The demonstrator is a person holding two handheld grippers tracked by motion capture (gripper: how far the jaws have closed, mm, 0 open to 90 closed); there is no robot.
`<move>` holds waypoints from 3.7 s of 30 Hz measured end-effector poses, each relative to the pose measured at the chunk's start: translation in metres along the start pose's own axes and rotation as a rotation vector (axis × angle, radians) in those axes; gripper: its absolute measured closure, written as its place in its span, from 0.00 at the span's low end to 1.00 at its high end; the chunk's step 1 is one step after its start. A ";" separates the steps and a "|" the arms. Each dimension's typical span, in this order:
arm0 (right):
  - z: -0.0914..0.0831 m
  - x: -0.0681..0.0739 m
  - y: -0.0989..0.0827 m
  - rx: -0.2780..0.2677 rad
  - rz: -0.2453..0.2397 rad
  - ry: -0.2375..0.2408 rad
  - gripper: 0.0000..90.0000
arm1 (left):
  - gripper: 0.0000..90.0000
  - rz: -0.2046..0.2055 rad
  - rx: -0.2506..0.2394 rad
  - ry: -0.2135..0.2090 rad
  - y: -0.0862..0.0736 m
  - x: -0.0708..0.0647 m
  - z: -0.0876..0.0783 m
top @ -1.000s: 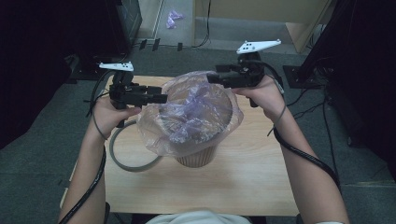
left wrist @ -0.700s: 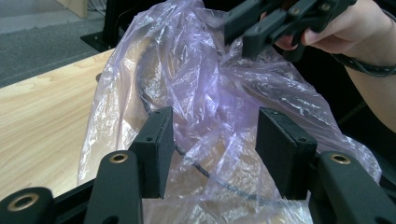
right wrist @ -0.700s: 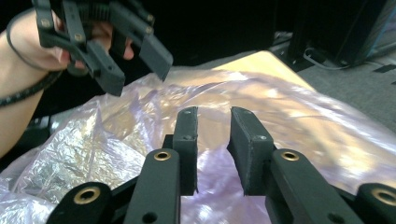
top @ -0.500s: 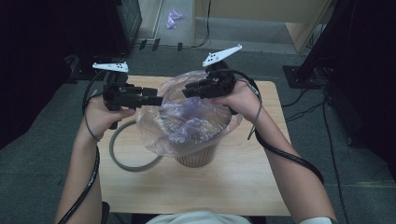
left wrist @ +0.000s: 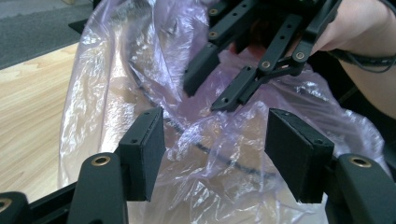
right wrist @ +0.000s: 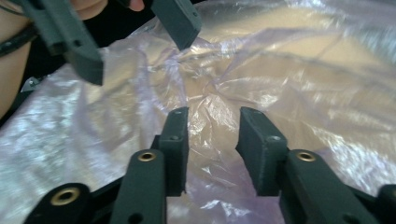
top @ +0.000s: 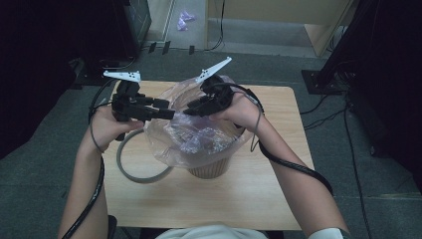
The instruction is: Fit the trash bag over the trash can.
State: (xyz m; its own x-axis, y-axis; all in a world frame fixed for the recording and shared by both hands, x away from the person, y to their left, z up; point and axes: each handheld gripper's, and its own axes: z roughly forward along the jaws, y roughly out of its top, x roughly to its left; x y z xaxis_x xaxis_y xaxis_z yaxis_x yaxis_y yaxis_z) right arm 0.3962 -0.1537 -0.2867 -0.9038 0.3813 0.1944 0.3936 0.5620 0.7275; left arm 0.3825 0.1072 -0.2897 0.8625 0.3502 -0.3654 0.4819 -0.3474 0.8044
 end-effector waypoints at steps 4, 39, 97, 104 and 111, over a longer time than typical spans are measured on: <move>0.014 -0.006 0.000 0.025 0.026 -0.009 0.54 | 0.41 -0.002 -0.026 -0.001 -0.001 0.002 0.001; 0.011 0.028 -0.005 0.059 -0.025 0.122 0.80 | 0.44 -0.020 -0.050 0.022 -0.006 0.010 0.003; -0.043 -0.028 0.013 -0.118 0.018 -0.169 0.64 | 0.44 -0.009 -0.044 0.017 -0.006 0.006 0.009; -0.037 -0.050 0.000 -0.118 0.066 -0.190 0.54 | 0.43 -0.022 -0.038 0.016 -0.009 0.011 0.011; -0.028 -0.059 -0.008 -0.016 0.134 -0.167 0.43 | 0.43 -0.032 -0.031 0.006 -0.010 0.012 0.014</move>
State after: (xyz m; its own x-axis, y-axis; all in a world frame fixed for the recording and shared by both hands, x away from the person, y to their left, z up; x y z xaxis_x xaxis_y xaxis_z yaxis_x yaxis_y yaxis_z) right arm 0.4411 -0.2017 -0.2855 -0.8022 0.5695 0.1792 0.5048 0.4868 0.7129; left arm 0.3903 0.1031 -0.3086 0.8459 0.3656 -0.3884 0.5040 -0.3093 0.8064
